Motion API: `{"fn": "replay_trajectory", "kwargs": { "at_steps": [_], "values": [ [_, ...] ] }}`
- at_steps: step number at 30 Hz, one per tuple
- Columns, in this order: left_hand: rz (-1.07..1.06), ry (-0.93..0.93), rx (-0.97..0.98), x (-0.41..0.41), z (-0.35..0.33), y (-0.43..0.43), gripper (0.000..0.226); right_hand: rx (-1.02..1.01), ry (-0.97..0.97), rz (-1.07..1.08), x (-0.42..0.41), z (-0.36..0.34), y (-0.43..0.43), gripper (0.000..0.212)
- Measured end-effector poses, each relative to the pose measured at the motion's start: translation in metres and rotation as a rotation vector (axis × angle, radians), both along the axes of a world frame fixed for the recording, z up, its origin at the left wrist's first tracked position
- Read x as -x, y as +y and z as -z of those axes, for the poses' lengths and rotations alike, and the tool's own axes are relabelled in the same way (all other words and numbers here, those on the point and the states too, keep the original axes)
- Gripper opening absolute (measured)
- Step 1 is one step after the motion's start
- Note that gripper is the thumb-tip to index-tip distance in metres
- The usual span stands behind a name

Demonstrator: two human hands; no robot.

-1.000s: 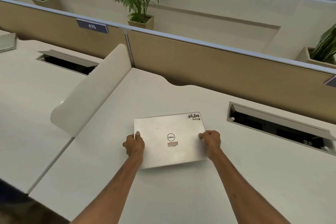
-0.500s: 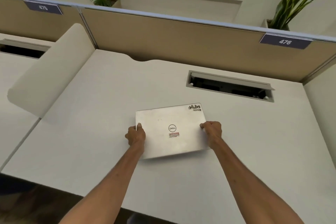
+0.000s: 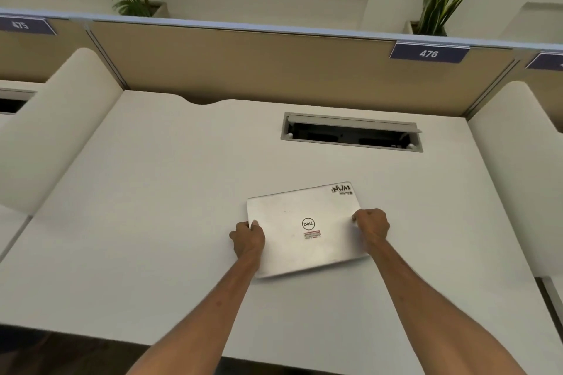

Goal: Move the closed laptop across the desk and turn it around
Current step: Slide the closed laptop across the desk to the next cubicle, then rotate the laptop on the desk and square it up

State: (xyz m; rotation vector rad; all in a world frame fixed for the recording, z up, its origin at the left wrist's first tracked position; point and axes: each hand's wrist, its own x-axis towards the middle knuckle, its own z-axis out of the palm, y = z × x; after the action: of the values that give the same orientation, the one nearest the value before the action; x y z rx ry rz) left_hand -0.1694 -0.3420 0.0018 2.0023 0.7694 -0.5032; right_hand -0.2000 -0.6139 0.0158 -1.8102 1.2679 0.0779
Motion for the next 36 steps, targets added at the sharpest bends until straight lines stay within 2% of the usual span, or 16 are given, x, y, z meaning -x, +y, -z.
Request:
{"fn": "replay_trajectory", "kwargs": {
  "at_steps": [8,14,21,25,28,33,36],
  "values": [
    [0.142,-0.013,-0.147,0.002,0.001,-0.022,0.036,0.079,0.045,-0.018,0.002,-0.001,-0.002,0.03],
    [0.289,-0.002,-0.199,0.002,0.002,-0.021,0.039,0.109,0.047,0.021,0.006,-0.004,-0.001,0.04],
    [0.22,0.053,-0.185,0.0,0.001,-0.027,0.047,0.183,0.05,-0.022,0.012,-0.002,0.011,0.041],
    [0.182,0.093,-0.106,-0.006,-0.002,-0.023,0.053,0.226,0.024,-0.008,0.016,-0.002,0.031,0.057],
    [0.221,0.046,-0.104,-0.01,-0.007,-0.021,0.053,0.263,-0.065,0.118,0.017,-0.006,0.06,0.066],
    [0.479,-0.164,-0.201,-0.032,-0.022,-0.025,0.061,0.051,-0.134,0.581,0.024,-0.009,0.105,0.064],
    [0.641,-0.252,-0.119,-0.05,-0.028,-0.035,0.054,-0.025,-0.116,0.727,0.036,-0.007,0.116,0.061]
  ]
}}
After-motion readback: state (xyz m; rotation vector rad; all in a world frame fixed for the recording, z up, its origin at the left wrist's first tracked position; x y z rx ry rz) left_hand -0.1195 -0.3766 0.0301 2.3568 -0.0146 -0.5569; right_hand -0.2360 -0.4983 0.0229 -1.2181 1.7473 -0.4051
